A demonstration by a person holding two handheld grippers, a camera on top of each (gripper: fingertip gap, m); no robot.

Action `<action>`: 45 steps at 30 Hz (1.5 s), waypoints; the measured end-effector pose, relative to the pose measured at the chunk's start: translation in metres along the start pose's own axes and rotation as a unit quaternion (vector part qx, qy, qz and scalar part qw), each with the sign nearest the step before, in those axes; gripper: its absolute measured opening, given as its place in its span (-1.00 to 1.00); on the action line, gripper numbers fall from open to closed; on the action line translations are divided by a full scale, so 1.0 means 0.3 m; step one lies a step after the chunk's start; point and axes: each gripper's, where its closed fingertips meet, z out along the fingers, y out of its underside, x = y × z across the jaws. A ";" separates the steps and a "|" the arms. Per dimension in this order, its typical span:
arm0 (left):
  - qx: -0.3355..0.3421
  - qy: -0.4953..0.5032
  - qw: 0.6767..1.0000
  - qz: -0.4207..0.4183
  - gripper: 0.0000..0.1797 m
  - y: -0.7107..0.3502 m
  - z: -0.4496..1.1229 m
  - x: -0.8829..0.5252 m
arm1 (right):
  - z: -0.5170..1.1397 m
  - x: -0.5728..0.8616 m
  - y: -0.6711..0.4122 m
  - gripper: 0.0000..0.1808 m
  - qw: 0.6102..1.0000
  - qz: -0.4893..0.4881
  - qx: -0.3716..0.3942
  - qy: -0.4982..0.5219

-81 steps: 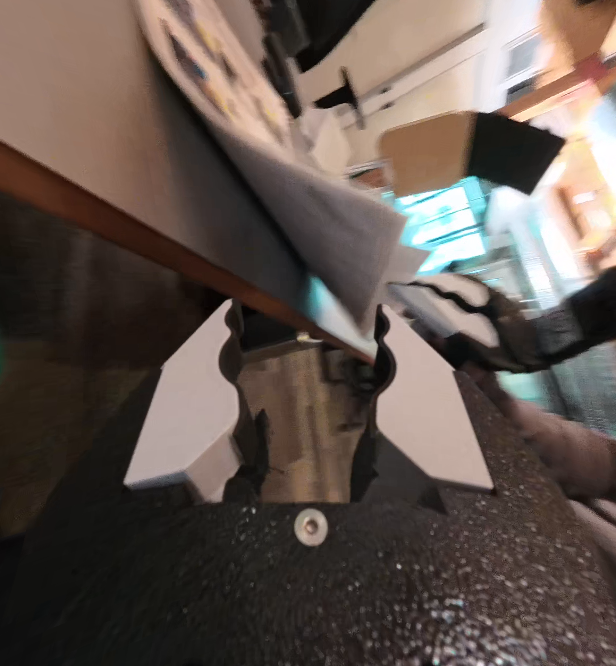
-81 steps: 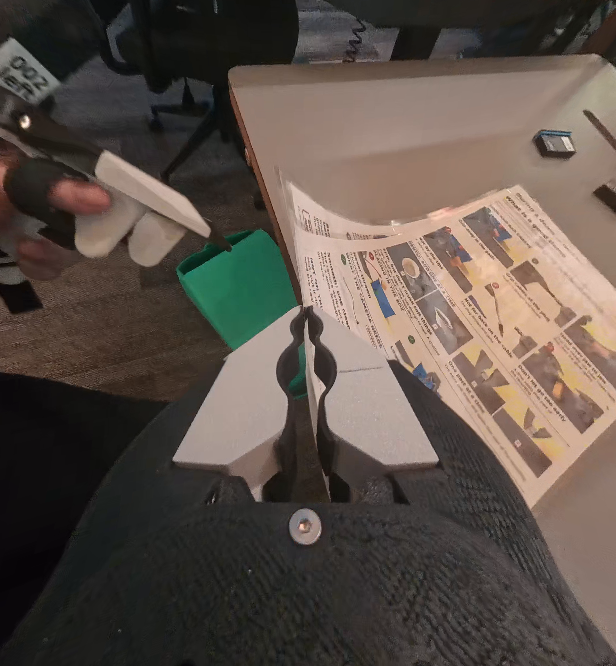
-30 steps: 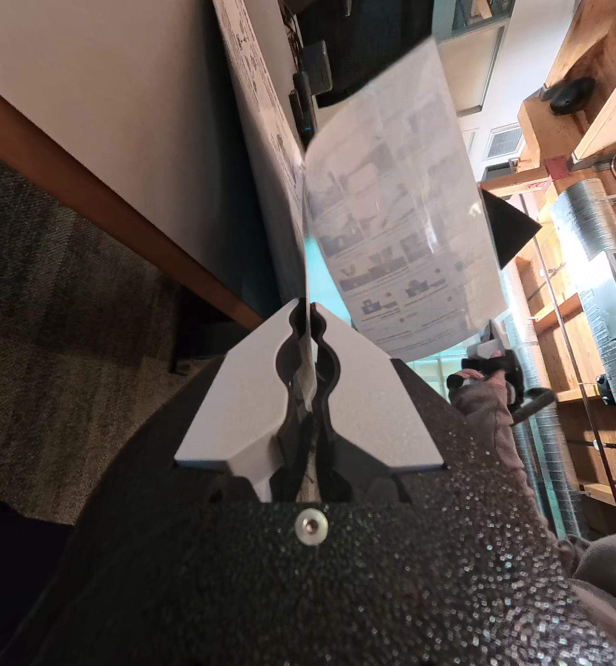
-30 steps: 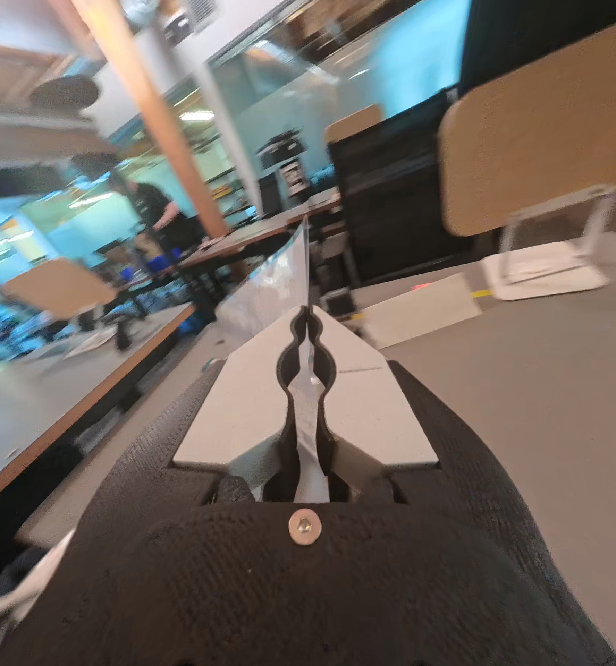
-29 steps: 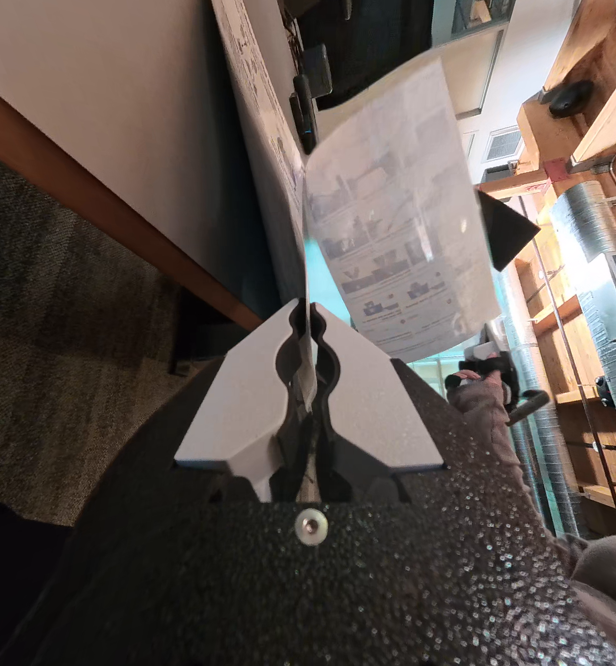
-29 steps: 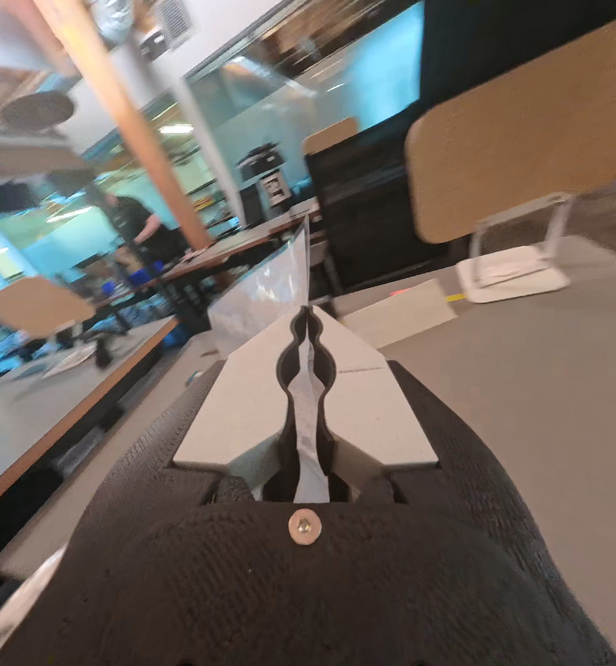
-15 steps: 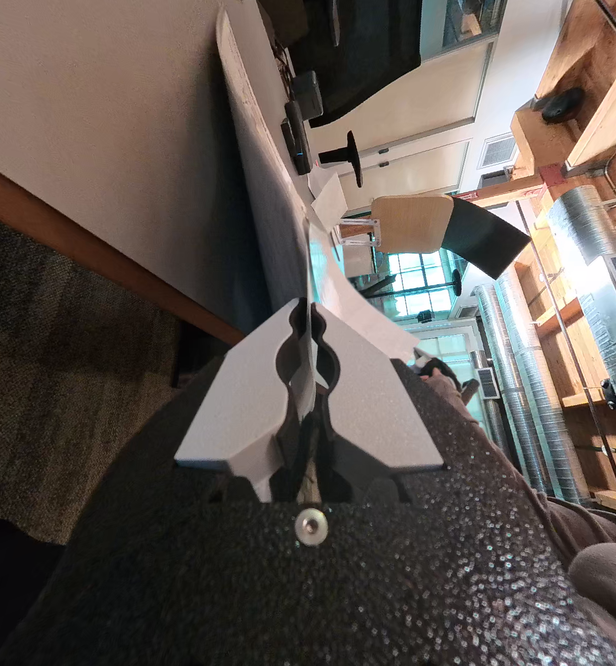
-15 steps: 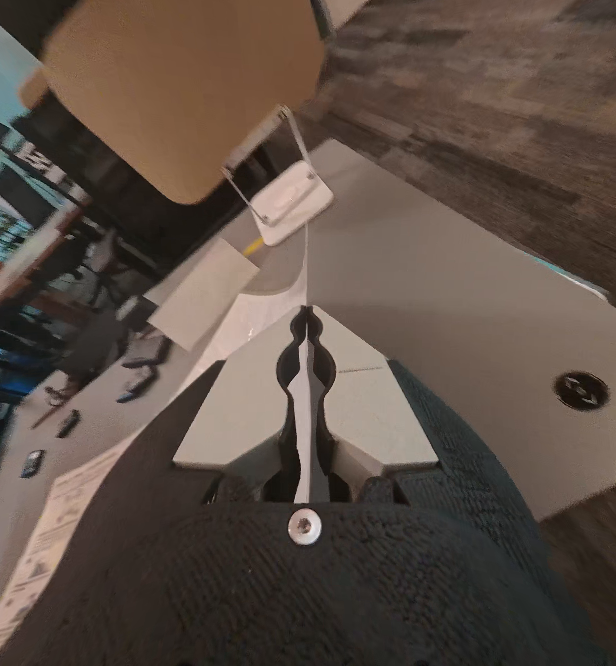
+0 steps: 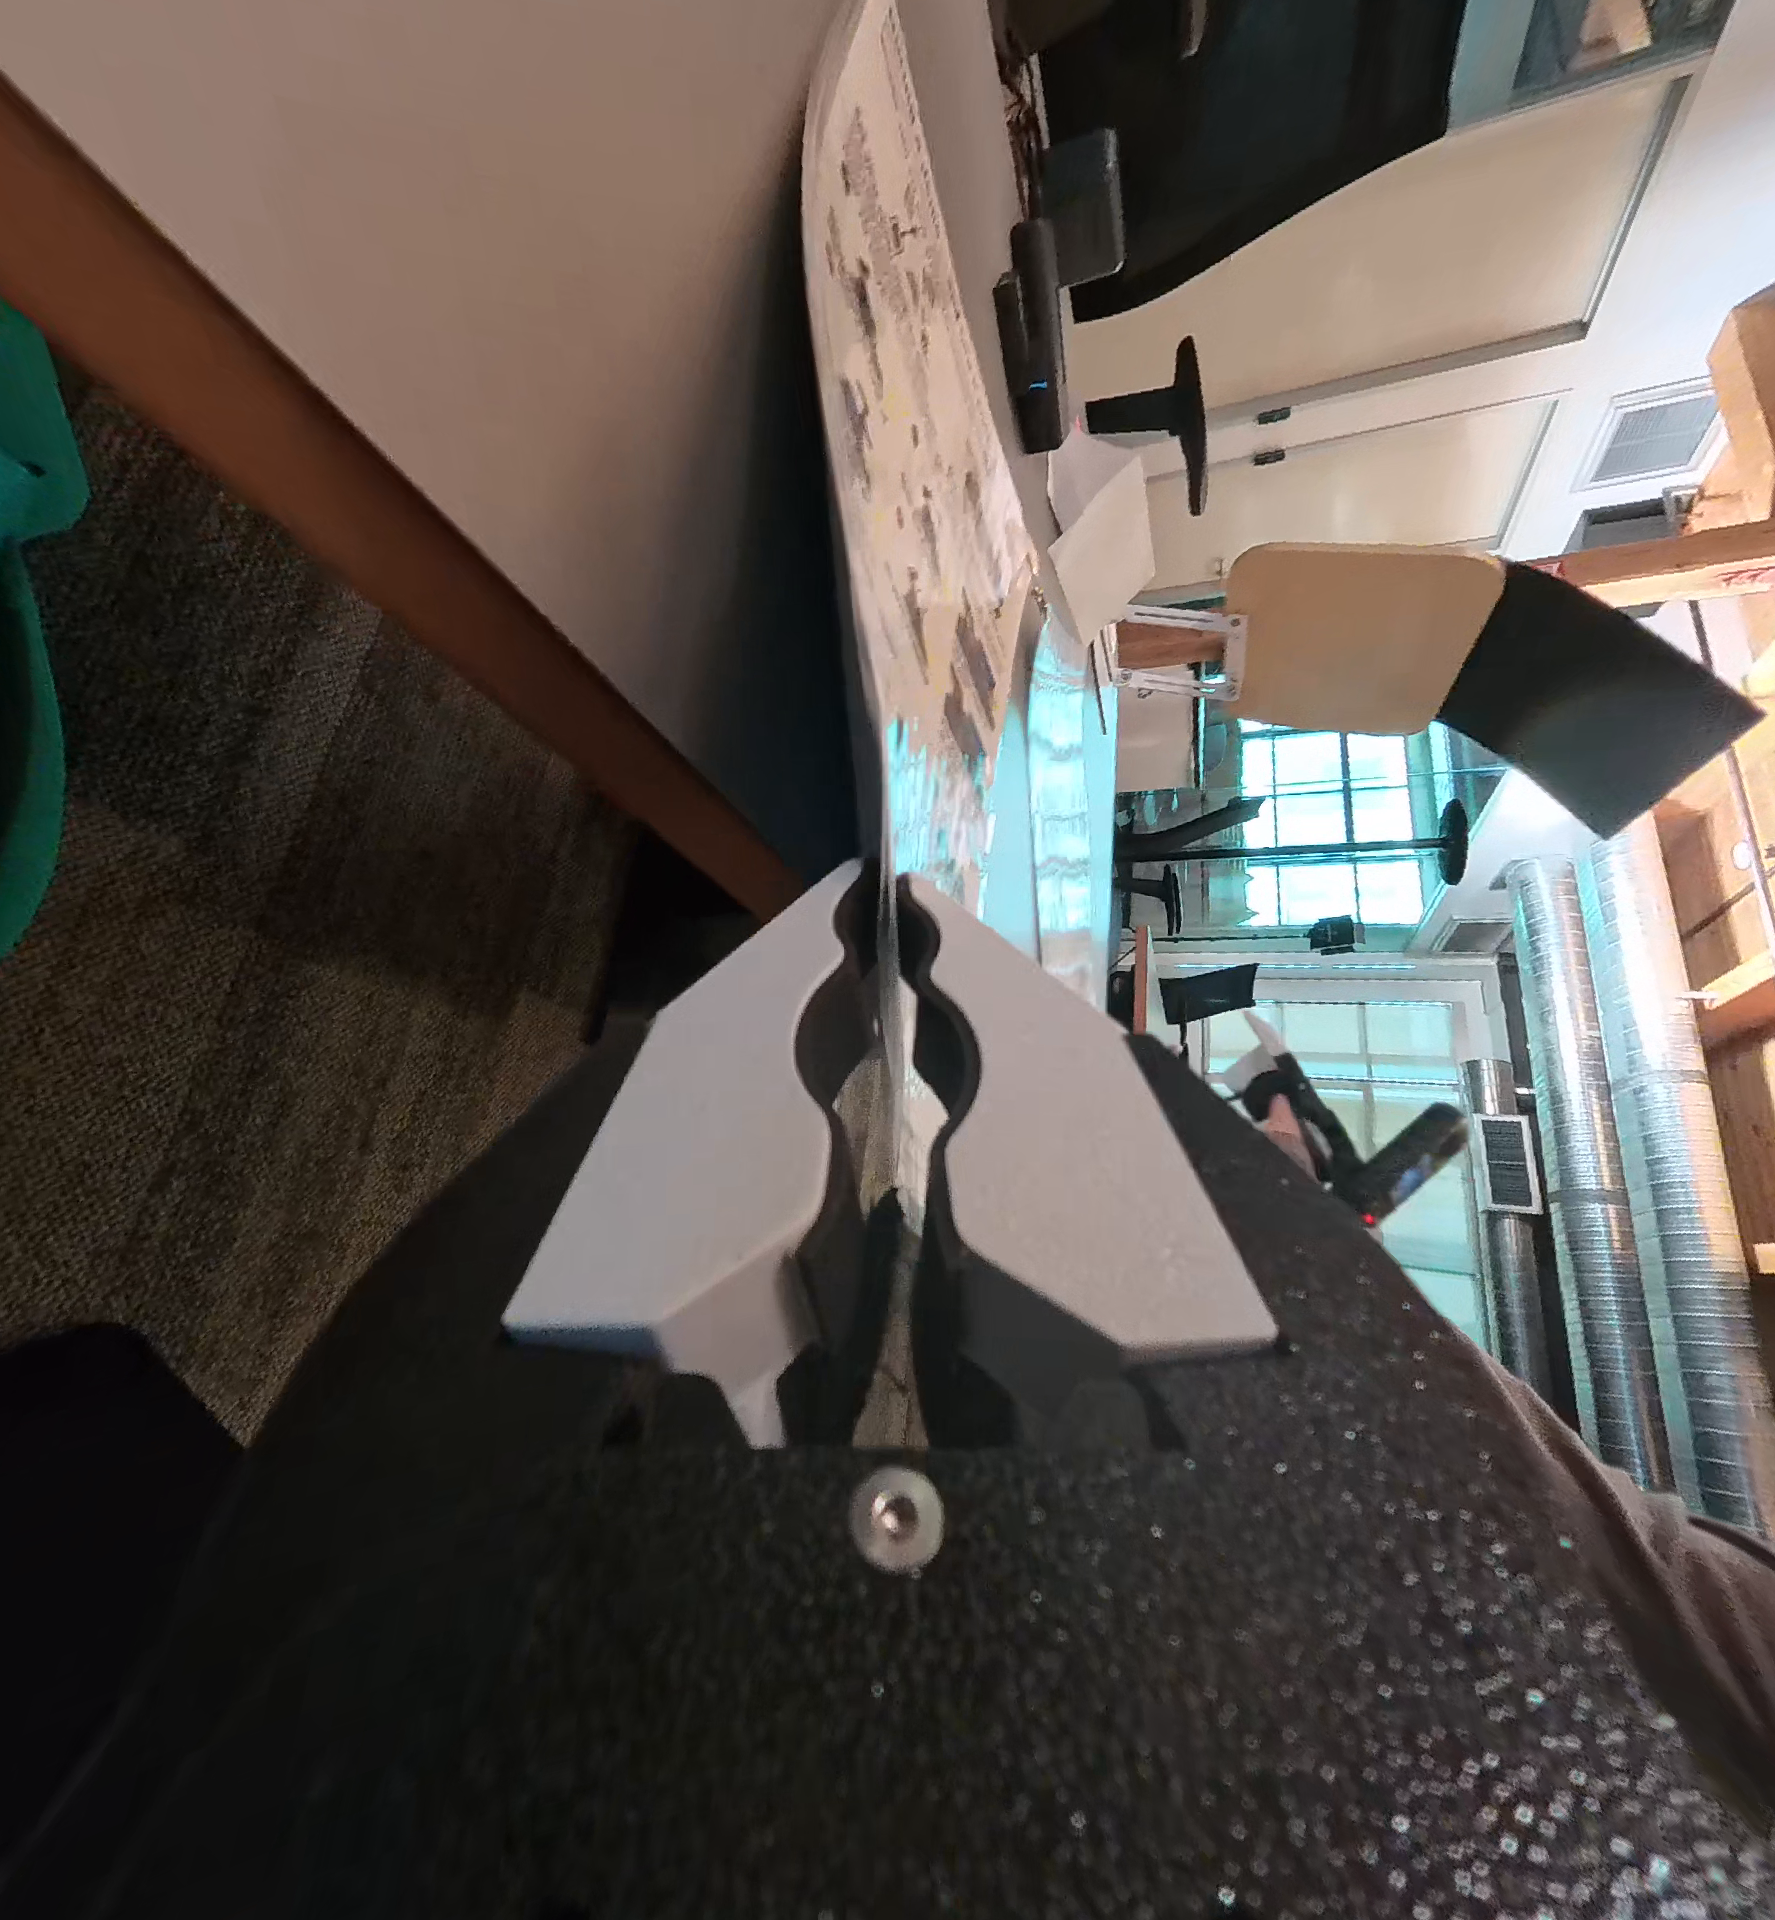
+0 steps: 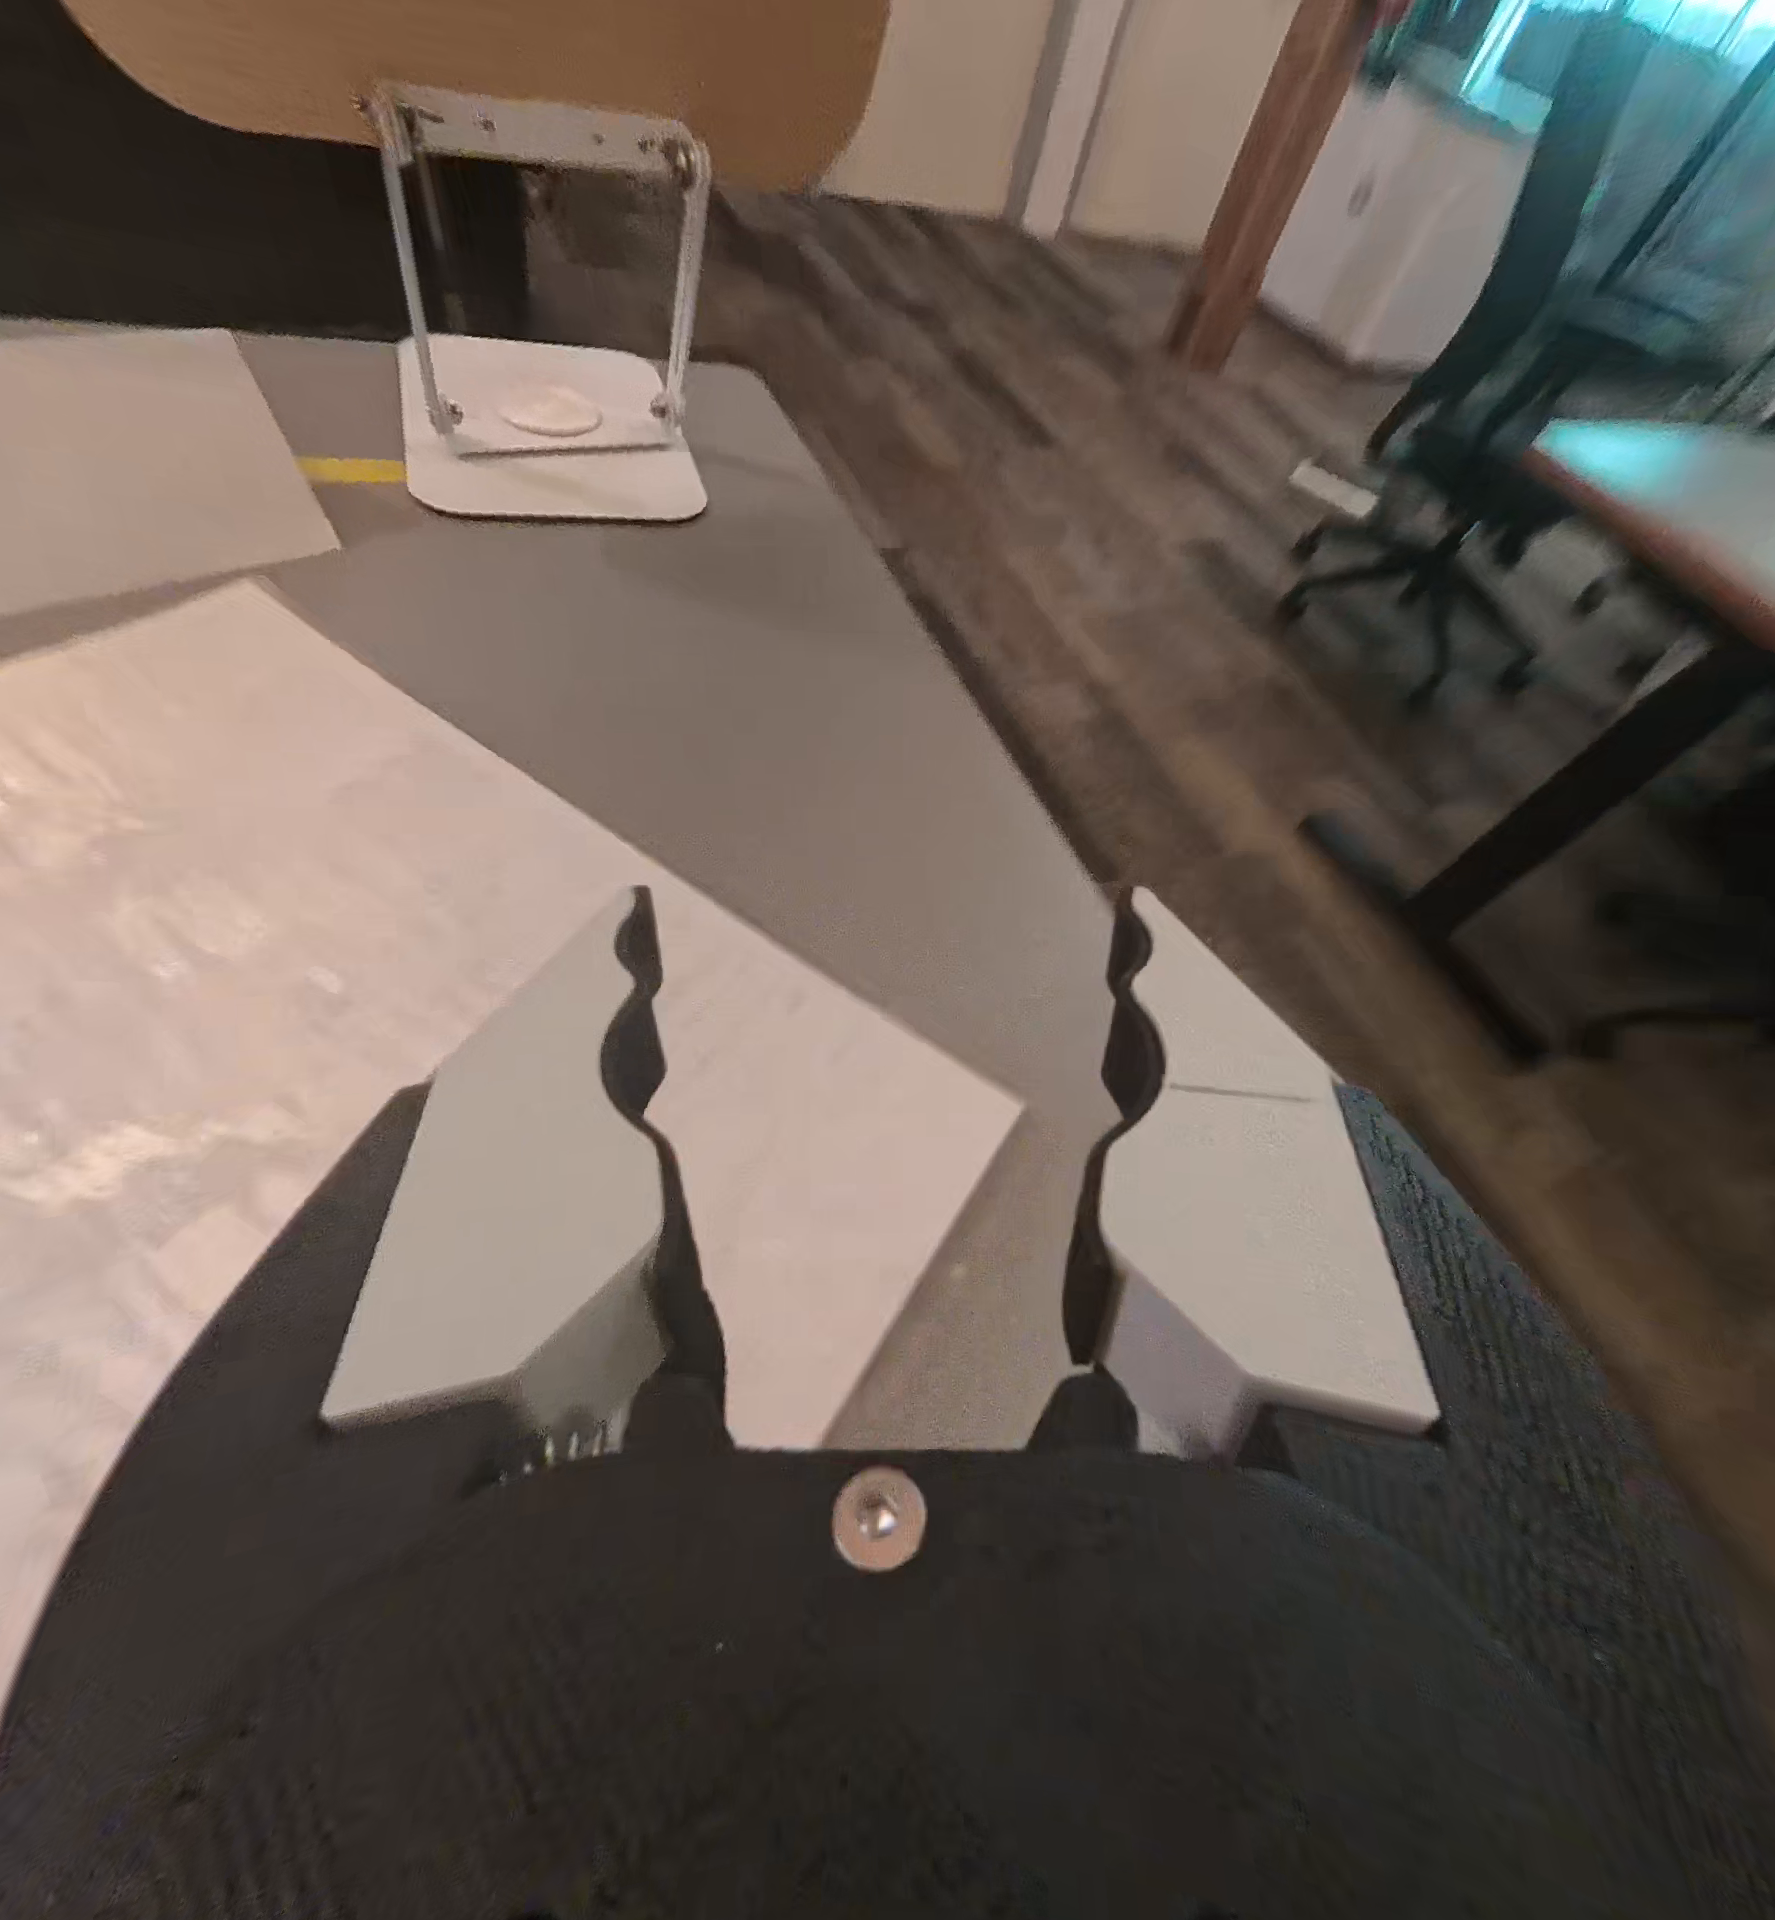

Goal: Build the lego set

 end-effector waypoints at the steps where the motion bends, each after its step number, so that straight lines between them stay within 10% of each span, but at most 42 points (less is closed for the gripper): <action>1: -0.004 -0.007 1.000 -0.003 -1.00 0.007 0.003 -0.011 | -0.020 -0.002 -0.017 -0.04 0.999 -0.031 0.008 0.017; 8: -0.045 -0.002 0.999 -0.017 -1.00 0.100 0.033 -0.030 | -0.374 -0.623 -0.090 0.15 0.951 -0.170 0.106 -0.234; 16: -0.064 0.042 0.996 -0.036 -0.71 0.169 0.023 -0.070 | -1.045 -1.379 0.417 0.01 0.715 -0.419 0.097 -0.552; 24: -0.010 0.110 0.989 -0.102 -0.74 0.139 -0.022 -0.122 | -1.316 -1.606 0.689 -0.14 0.556 -0.520 0.075 -0.644; 28: -0.006 0.109 0.988 -0.108 -1.00 0.140 -0.021 -0.145 | -1.308 -1.664 0.722 -0.30 0.532 -0.566 0.092 -0.623; 45: -0.039 0.118 0.986 -0.110 -1.00 0.147 -0.027 -0.119 | -1.330 -1.804 0.699 -0.86 0.526 -0.600 0.145 -0.586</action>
